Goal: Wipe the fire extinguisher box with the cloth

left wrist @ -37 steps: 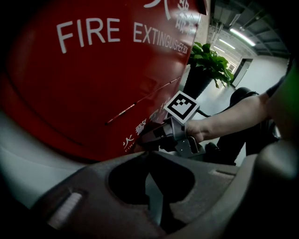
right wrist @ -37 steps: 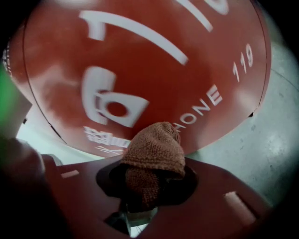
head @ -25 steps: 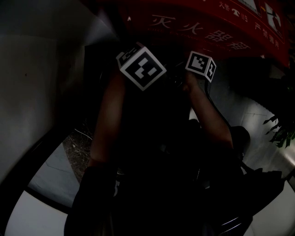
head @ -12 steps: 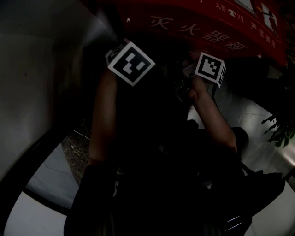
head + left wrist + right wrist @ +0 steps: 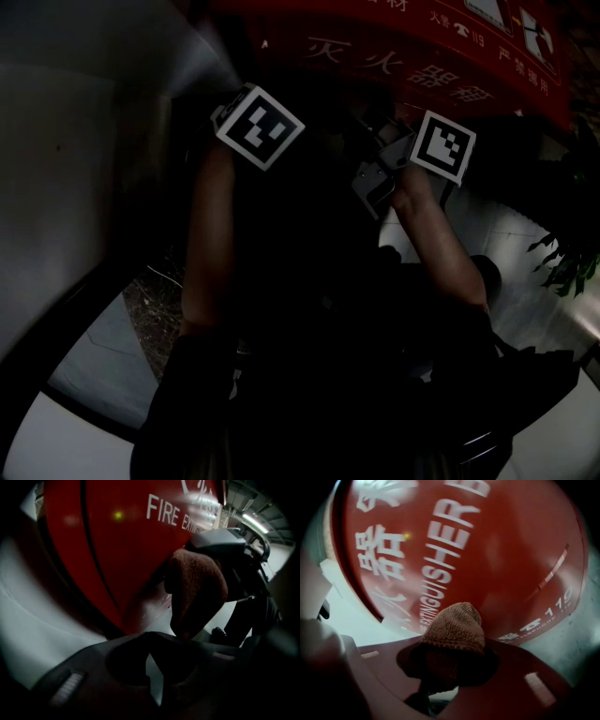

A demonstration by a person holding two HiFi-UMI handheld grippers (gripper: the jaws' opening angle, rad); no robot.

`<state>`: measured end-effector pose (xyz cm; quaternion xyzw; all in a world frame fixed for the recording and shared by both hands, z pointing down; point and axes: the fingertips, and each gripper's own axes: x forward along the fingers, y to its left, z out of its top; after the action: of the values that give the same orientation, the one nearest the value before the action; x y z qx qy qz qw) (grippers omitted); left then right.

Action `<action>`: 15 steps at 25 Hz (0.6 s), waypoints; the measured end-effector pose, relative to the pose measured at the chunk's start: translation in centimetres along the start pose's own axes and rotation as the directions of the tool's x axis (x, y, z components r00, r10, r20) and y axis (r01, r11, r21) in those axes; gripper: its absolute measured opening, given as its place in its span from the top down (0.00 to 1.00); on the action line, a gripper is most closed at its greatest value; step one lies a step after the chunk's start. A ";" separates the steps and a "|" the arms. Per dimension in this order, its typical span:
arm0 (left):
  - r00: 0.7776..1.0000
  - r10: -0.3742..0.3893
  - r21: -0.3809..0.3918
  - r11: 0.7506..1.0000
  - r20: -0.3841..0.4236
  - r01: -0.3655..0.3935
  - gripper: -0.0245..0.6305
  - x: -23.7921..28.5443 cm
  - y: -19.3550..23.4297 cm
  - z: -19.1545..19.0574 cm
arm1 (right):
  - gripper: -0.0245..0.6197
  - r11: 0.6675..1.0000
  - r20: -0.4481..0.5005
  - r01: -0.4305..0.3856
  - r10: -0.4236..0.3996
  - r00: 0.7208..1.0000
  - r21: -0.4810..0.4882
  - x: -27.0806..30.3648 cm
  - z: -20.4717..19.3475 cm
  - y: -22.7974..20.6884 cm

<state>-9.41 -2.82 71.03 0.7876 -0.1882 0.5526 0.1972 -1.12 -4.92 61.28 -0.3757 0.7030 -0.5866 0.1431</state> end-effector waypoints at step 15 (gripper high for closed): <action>0.999 -0.048 0.043 0.998 0.017 0.047 0.96 0.6 -1.5 1.7 | 0.77 0.973 -0.021 -0.098 0.096 0.995 -0.210 -1.3 1.6 8.4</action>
<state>-7.13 -2.49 70.93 0.8008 -0.1595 0.5445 0.1919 -2.22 -4.96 52.68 -0.3507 0.7795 -0.5032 0.1271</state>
